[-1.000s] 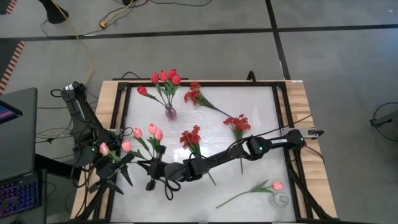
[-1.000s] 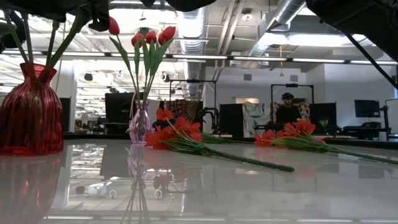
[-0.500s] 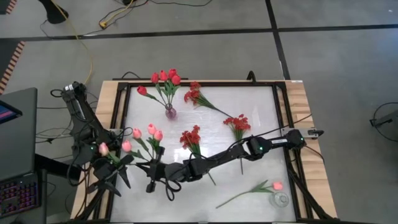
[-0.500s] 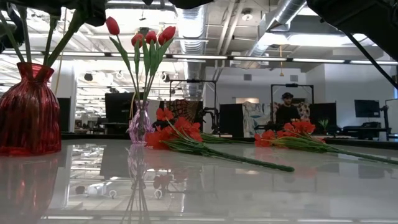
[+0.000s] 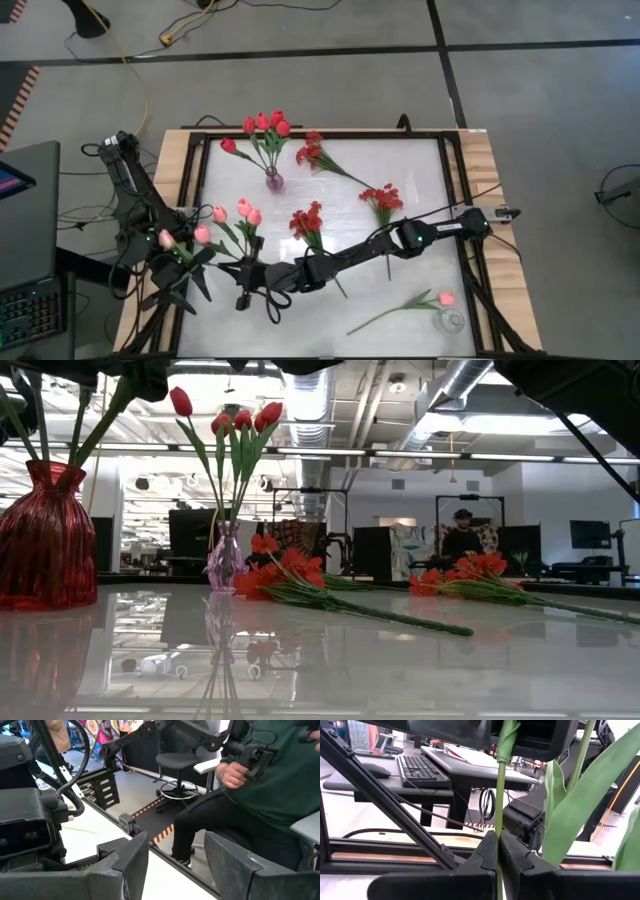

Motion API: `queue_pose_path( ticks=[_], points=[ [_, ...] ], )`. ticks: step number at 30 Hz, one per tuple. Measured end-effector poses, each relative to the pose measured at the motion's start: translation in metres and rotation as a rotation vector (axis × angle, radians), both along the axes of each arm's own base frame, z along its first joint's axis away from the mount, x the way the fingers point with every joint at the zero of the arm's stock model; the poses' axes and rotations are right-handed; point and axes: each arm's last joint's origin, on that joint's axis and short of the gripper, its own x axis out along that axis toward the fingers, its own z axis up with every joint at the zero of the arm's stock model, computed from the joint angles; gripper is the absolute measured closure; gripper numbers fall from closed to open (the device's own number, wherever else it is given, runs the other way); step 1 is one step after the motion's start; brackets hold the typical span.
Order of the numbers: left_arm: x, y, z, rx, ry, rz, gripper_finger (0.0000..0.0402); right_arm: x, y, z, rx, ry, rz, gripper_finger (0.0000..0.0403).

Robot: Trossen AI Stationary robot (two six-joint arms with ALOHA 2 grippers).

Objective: Sort flowers into vase by color
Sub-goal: Adjust the pink tulips in the red vase

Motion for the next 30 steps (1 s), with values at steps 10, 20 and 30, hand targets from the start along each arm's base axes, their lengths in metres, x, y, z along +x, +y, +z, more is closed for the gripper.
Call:
queue_pose_path(
  ticks=[10, 20, 30],
  points=[
    [-0.0014, -0.0011, -0.0001, -0.046, 0.057, -0.051, 0.0221, 0.0, 0.0008, -0.0013, -0.026, 0.007, 0.006, 0.0374],
    [0.0, 0.0, 0.0014, -0.061, 0.049, 0.014, 0.0221, 0.0001, 0.001, 0.002, -0.054, -0.031, 0.004, 0.0373],
    [0.0013, -0.0005, 0.0085, -0.087, -0.03, 0.033, 0.0221, -0.0001, 0.0012, 0.0032, -0.059, -0.037, 0.003, 0.0373]
  ],
)
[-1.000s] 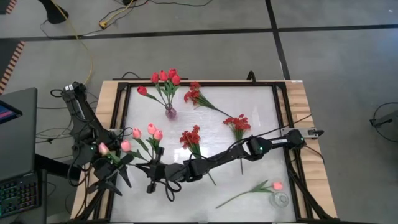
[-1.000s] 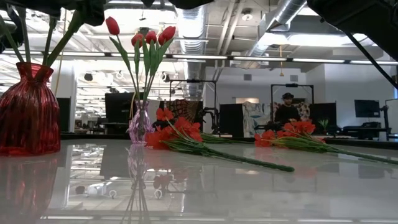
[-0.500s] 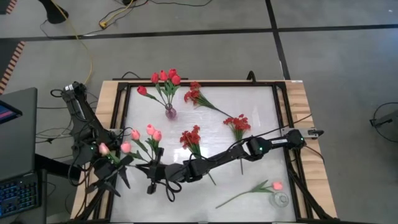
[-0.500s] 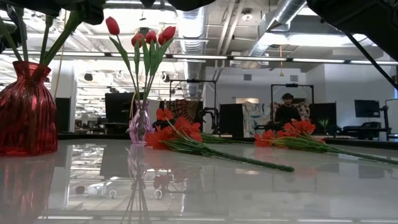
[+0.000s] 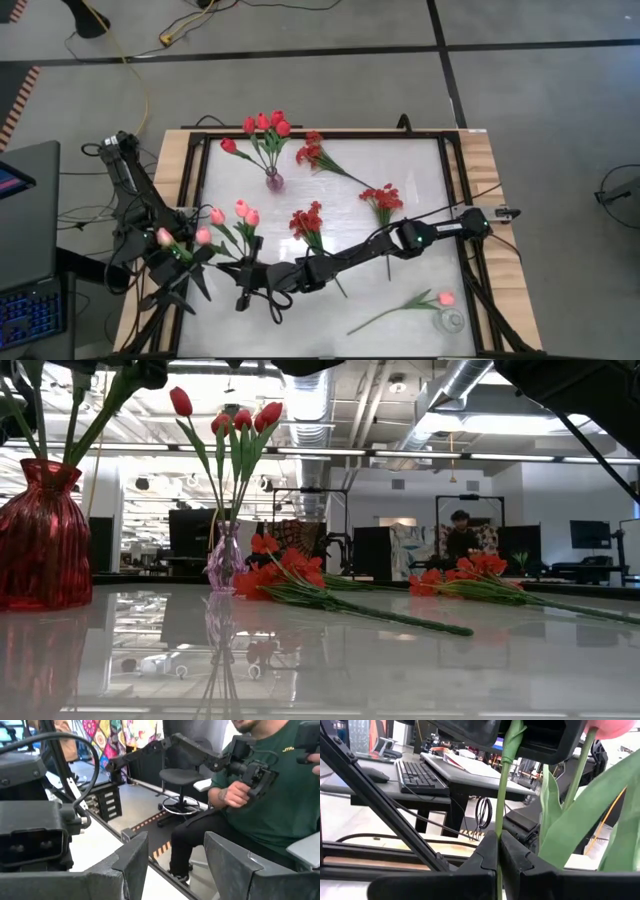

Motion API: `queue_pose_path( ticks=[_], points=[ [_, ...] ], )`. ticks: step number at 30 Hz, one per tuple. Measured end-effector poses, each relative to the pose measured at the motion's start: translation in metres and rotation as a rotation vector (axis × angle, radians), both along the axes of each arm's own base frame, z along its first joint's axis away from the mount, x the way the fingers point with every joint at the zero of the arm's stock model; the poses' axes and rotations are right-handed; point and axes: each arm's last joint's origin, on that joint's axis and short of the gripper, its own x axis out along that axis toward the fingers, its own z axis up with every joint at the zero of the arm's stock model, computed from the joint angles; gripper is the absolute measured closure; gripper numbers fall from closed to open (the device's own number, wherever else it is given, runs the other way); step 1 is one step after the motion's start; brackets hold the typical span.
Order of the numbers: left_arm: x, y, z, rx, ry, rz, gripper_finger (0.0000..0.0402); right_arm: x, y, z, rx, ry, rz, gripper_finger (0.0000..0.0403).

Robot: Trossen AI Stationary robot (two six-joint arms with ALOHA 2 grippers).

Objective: Sort flowers into vase by color
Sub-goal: Adjust the pink tulips in the red vase

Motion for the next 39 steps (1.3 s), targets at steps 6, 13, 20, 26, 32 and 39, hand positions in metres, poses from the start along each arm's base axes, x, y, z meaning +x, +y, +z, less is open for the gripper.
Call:
queue_pose_path(
  ticks=[6, 13, 20, 26, 32, 39],
  points=[
    [0.0008, 0.0007, -0.0003, 0.021, -0.017, 0.033, 0.0221, 0.0, -0.0003, -0.0002, -0.003, 0.01, -0.001, 0.0373],
    [0.001, 0.0011, -0.001, 0.032, -0.019, 0.047, 0.0221, 0.0001, -0.0007, -0.0024, -0.011, 0.036, -0.002, 0.0373],
    [-0.0014, 0.0053, 0.002, 0.009, -0.026, 0.049, 0.0221, -0.0004, 0.0001, -0.002, -0.014, 0.049, 0.0, 0.0374],
    [-0.0033, 0.0087, 0.0041, -0.006, -0.034, 0.051, 0.0221, -0.0006, -0.0002, -0.0023, -0.014, 0.066, -0.001, 0.0374],
    [-0.0013, 0.0048, 0.0005, 0.009, -0.01, 0.044, 0.0221, -0.0013, 0.003, -0.0051, -0.022, 0.078, 0.005, 0.0374],
    [-0.0021, 0.0062, 0.0009, -0.009, 0.007, 0.045, 0.0221, -0.0017, 0.0042, -0.0049, -0.024, 0.073, 0.007, 0.0374]
  ],
)
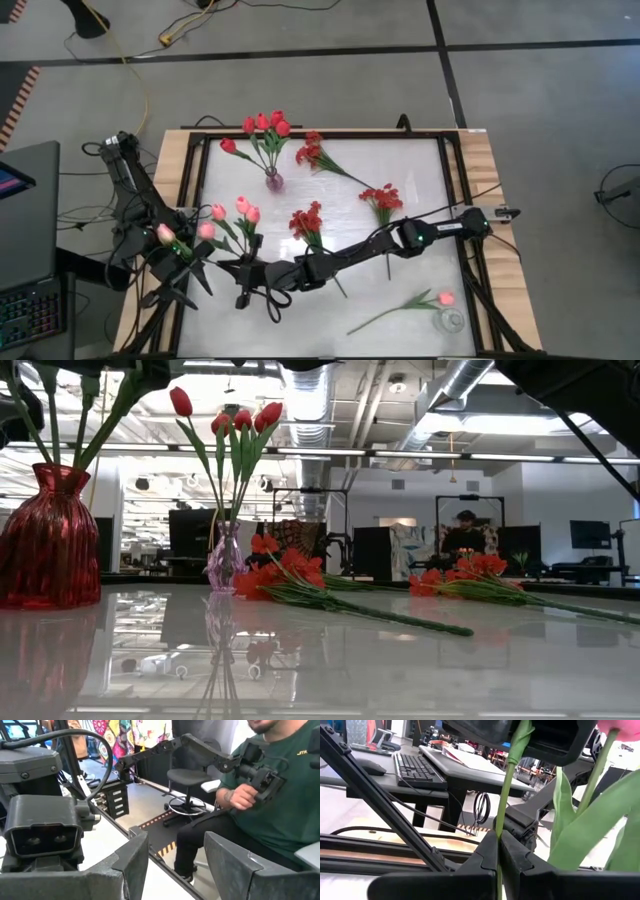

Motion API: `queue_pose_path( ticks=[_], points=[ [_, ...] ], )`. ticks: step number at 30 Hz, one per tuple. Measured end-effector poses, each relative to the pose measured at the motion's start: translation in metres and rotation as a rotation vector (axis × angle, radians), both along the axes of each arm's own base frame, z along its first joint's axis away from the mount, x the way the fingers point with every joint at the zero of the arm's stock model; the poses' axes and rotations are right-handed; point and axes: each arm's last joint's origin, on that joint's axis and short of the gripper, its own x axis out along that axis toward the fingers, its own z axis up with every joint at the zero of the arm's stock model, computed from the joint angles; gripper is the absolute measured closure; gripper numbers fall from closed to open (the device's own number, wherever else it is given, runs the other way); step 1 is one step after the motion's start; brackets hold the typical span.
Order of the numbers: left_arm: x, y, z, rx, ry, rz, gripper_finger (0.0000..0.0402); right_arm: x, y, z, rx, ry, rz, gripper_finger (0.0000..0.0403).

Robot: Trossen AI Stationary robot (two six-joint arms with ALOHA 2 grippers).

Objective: Sort flowers into vase by color
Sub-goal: Adjust the pink tulips in the red vase

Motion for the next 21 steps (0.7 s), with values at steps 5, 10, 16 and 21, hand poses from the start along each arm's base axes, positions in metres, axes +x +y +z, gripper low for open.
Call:
queue_pose_path(
  ticks=[5, 10, 16, 21],
  points=[
    [0.0, 0.0, -0.001, -0.001, 0.017, -0.006, 0.0221, 0.0, 0.0, 0.0, -0.019, -0.017, 0.001, 0.0374],
    [-0.001, 0.0, -0.001, -0.003, 0.013, -0.007, 0.0221, 0.0, 0.001, 0.003, -0.007, -0.052, 0.003, 0.0374],
    [-0.001, 0.0, 0.0, 0.018, -0.012, -0.046, 0.0221, -0.002, 0.001, 0.013, 0.005, -0.09, 0.005, 0.0374],
    [-0.003, 0.003, 0.005, 0.026, -0.069, -0.06, 0.0221, -0.005, 0.0, 0.029, 0.016, -0.104, 0.008, 0.0374]
  ],
)
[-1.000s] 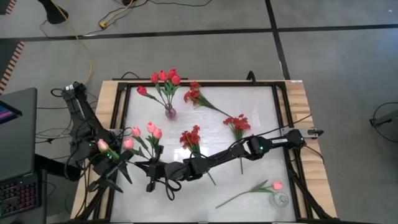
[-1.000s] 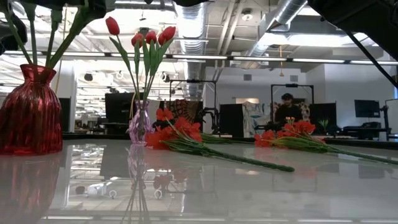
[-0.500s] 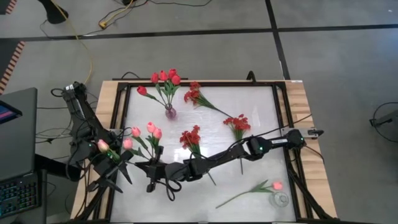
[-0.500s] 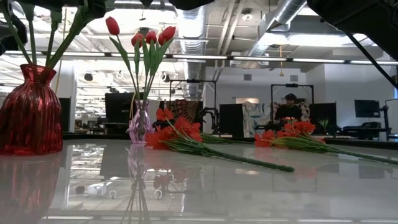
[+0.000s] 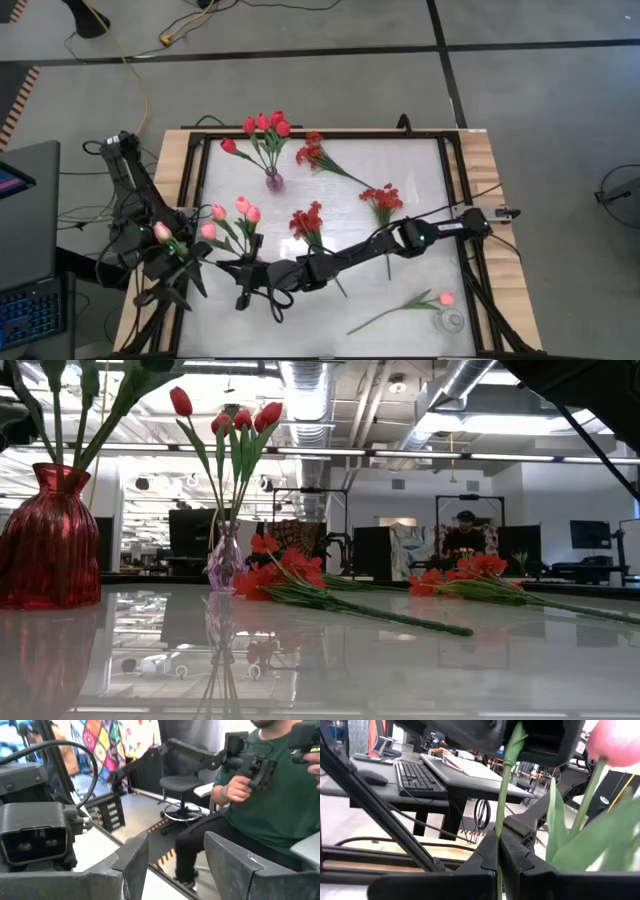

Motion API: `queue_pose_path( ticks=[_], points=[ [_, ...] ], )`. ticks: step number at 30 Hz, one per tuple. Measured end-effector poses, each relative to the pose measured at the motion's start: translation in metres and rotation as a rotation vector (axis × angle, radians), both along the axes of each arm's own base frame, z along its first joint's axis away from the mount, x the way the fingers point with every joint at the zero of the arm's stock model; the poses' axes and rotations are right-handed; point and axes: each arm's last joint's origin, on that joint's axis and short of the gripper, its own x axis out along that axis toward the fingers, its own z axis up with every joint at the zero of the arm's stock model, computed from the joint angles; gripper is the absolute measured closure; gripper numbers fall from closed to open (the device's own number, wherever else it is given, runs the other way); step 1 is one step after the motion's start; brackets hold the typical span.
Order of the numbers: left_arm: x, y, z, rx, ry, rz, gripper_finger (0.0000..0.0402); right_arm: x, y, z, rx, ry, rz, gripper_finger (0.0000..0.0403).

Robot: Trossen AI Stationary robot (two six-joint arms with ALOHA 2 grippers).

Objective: Sort flowers into vase by color
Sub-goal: Adjust the pink tulips in the red vase

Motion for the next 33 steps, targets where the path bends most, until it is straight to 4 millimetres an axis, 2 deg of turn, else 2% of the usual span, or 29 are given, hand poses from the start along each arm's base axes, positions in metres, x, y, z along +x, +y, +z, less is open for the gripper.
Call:
queue_pose_path(
  ticks=[9, 18, 33],
  points=[
    [-0.007, 0.012, 0.007, 0.025, -0.108, -0.01, 0.0221, -0.002, -0.006, 0.017, 0.046, -0.062, -0.007, 0.0373],
    [-0.008, 0.013, 0.002, 0.079, -0.087, -0.017, 0.0221, -0.001, -0.005, 0.018, 0.127, -0.087, 0.045, 0.0373],
    [-0.012, 0.008, -0.002, 0.044, -0.015, -0.232, 0.0221, -0.008, 0.018, 0.016, 0.438, -0.08, 0.184, 0.0373]
  ],
)
